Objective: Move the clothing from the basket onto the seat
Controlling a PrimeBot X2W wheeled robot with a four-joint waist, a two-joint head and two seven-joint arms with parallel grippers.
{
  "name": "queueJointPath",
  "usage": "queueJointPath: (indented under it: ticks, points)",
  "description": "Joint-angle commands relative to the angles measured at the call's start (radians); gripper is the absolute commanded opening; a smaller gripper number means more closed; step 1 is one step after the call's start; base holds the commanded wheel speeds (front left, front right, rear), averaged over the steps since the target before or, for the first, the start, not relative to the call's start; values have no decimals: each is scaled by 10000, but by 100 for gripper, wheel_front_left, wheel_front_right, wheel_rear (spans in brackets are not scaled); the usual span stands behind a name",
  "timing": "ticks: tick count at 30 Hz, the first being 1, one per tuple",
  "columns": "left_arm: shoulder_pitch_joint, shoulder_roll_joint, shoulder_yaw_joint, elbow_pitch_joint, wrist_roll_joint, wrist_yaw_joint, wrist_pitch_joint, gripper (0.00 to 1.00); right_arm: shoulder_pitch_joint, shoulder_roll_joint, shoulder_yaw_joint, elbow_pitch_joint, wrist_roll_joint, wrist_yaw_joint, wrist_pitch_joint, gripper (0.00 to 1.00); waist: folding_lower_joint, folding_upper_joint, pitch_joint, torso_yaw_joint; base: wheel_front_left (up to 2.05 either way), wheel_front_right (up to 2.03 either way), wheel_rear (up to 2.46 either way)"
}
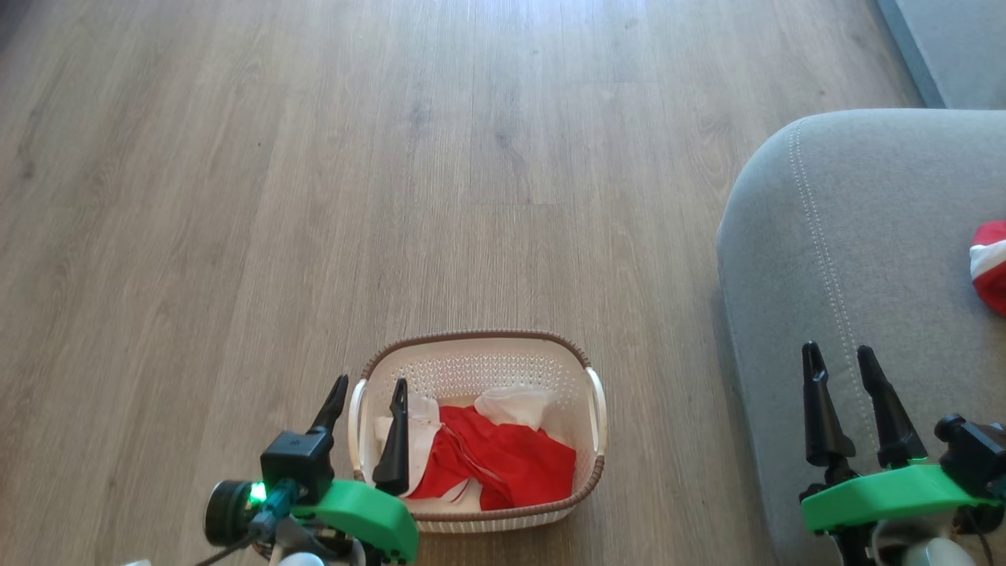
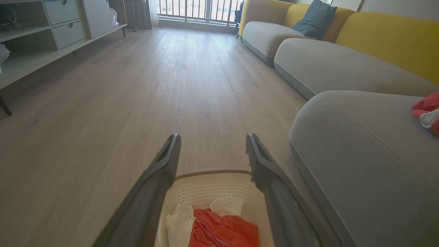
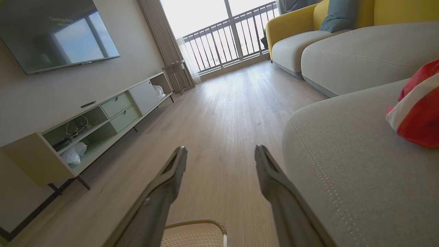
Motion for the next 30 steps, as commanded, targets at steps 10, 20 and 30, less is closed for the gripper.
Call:
queueJointPath:
  ticks: [10,20,30]
  points:
    - [-310,-28,433,-129,-153,96,-51,100,-364,-39,304,-296,-226,-2,-64,100,1,0,-4,-131,0,0,0]
    - [-333,-28,348,-8,-161,-3,-51,100,-346,-3,345,-275,-392,-2,-64,100,1,0,-39,-93,0,0,0]
    - [-340,-28,321,59,-159,-56,-51,100,-397,-18,365,-266,-438,-2,-64,100,1,0,-4,-171,0,0,0]
